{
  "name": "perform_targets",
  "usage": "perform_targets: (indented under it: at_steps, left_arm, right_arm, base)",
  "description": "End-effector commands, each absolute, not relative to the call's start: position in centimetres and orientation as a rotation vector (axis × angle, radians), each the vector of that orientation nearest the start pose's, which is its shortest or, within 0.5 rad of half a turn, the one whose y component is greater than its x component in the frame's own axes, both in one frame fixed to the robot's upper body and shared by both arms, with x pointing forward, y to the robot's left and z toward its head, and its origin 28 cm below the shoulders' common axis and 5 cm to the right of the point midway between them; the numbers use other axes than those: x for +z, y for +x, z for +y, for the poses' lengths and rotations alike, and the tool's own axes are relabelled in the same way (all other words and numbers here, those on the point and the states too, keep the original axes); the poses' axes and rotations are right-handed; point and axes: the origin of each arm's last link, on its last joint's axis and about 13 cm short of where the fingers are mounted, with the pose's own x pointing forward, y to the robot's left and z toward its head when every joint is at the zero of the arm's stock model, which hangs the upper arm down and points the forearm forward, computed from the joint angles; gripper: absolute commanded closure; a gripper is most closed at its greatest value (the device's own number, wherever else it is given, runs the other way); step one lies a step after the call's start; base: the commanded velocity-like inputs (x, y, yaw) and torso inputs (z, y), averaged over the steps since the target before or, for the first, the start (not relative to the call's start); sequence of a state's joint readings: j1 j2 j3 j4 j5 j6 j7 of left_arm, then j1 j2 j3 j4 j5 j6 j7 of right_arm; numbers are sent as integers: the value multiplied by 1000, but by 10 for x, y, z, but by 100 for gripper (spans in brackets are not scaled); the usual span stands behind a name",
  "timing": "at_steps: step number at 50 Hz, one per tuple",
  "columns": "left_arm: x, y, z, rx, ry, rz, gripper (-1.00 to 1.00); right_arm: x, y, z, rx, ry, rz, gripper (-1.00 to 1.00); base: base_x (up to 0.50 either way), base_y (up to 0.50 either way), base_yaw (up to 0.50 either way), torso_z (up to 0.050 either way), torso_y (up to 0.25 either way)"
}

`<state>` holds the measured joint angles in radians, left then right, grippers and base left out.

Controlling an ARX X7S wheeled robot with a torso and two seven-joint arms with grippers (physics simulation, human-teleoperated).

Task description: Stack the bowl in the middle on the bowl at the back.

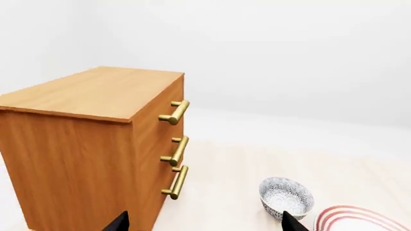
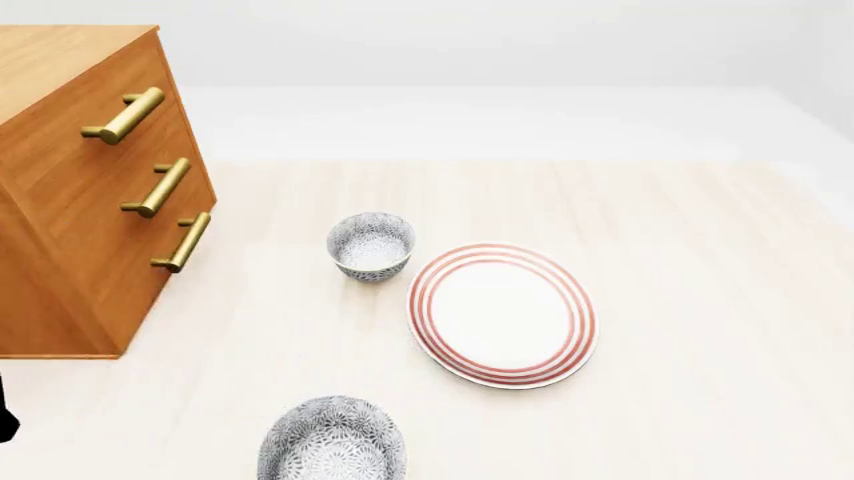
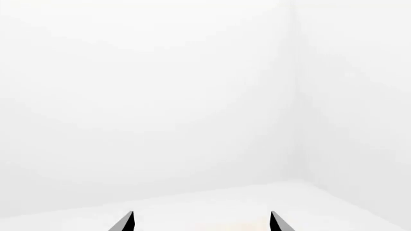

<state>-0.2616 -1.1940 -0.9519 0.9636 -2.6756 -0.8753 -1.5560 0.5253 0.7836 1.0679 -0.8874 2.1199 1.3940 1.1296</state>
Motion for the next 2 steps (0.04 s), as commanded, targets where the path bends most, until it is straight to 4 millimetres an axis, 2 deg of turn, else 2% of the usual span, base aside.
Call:
perform_targets:
  at_steps: [1,2]
  left_arm:
    - [302,47,284,197,-55,25,-100]
    - [301,47,284,200,-56,24,-100]
  right_arm:
    - [268,97,-200,-231,18,-304,-100]
    - [268,98,-199,-230,19,-304,-100]
  base:
    - [0,0,0,0,0]
    - [0,0,0,0,0]
